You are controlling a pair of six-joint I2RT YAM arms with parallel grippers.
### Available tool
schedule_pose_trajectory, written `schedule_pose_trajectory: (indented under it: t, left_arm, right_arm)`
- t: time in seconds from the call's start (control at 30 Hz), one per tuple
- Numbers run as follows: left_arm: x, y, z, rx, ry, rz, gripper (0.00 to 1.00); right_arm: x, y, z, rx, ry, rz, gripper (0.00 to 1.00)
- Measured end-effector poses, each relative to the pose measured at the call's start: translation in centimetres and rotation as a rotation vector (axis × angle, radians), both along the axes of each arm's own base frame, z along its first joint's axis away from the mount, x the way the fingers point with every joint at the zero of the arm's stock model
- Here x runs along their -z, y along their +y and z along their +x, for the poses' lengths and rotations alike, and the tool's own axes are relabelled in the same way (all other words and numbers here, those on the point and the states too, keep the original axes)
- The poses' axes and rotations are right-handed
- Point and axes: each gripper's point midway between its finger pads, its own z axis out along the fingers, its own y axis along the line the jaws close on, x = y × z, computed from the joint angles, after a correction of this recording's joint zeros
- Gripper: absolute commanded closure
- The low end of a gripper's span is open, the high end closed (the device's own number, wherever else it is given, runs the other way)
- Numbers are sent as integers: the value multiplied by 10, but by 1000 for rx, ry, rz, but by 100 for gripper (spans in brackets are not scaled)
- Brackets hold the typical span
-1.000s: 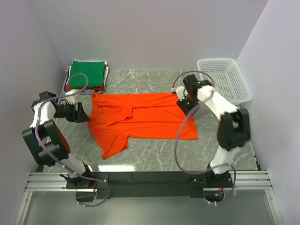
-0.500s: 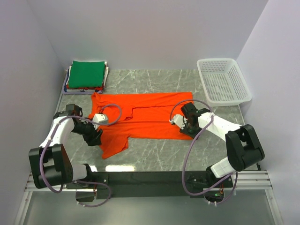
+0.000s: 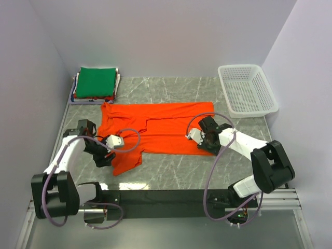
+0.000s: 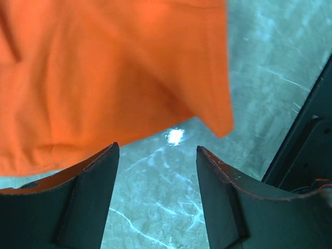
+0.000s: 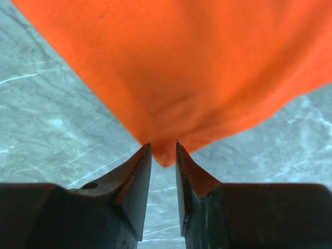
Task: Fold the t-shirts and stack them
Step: Fold the tshirt
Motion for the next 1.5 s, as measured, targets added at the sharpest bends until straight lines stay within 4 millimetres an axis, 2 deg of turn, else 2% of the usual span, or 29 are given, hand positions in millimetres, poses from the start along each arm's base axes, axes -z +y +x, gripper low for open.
schedule_pose_trajectory:
  t: [0.2,0.43,0.53,0.63,0.7,0.73,0.77,0.83,0.87,0.93,1.1,1.17,1.37,1.47,1.5]
  left_arm:
    - [6,-20,-19,136,-4,25,30]
    - [16,-41,-26,230,39,80,30]
    - [24,-48,-29,260,47,132,35]
    - [34,-51,-35,276,69,188,47]
    - [40,-50,-37,272,82,225,60]
    - [42,-48,-37,258,90,242,66]
    - [43,-47,-36,249,92,252,76]
    - [43,-46,-32,216,83,264,86]
    - [43,-45,-32,206,82,266,94]
    - [41,-45,-32,193,80,266,99]
    - [22,-48,-27,164,43,246,97]
    - [17,-50,-24,160,28,239,99]
    - [12,-49,-28,160,35,234,99]
    - [4,-48,-23,142,31,223,99]
    - [0,-47,-19,130,25,218,93]
  right_arm:
    - [-9,3,1,-3,-30,19,71]
    - [8,2,-8,-6,37,-12,79]
    - [10,1,-8,-5,40,-20,85]
    - [10,1,-8,-4,38,-32,92]
    - [11,0,-7,-3,33,-44,100]
    - [11,-1,-5,-2,27,-51,100]
    - [10,-2,-4,0,22,-54,100]
    - [10,-2,-3,2,16,-59,100]
    - [10,-3,-3,2,15,-60,100]
    - [10,-3,-3,2,14,-60,100]
    - [7,-2,-3,4,9,-43,100]
    - [4,-2,-2,4,3,-36,100]
    - [0,-4,-2,18,2,-21,100]
    - [-3,-3,0,22,-2,-16,100]
    - [-5,-4,1,22,-8,-13,100]
